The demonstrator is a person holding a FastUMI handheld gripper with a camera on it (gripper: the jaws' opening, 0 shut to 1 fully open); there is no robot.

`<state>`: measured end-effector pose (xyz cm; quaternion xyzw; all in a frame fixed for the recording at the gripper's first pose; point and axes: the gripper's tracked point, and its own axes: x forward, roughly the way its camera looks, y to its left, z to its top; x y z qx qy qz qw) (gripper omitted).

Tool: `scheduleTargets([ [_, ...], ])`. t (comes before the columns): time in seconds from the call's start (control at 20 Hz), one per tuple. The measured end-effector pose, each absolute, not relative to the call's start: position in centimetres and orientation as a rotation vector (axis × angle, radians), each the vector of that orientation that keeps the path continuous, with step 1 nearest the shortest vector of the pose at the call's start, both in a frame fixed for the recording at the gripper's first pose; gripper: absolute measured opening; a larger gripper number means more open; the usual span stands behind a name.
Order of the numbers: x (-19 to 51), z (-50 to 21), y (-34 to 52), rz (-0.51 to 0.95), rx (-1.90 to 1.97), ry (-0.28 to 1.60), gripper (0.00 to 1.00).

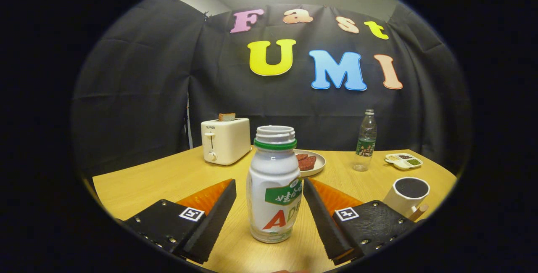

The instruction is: Take the bottle from table, then pour the juice into the cup, finally place the bottle on the coaster

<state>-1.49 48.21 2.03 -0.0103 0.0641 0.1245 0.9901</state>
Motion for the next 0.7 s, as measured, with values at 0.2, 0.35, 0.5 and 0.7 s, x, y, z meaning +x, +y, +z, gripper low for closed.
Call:
scheduleTargets([
  [0.2,-0.94,1.17,47.97,0.23,-0.037,0.144,0.91],
  [0.35,-0.63,1.1,48.14,0.229,-0.014,0.135,0.79],
  [0.5,-0.53,1.19,47.93,0.212,-0.006,0.137,0.74],
  [0.7,-0.64,1.38,47.29,0.198,0.096,0.142,0.72],
])
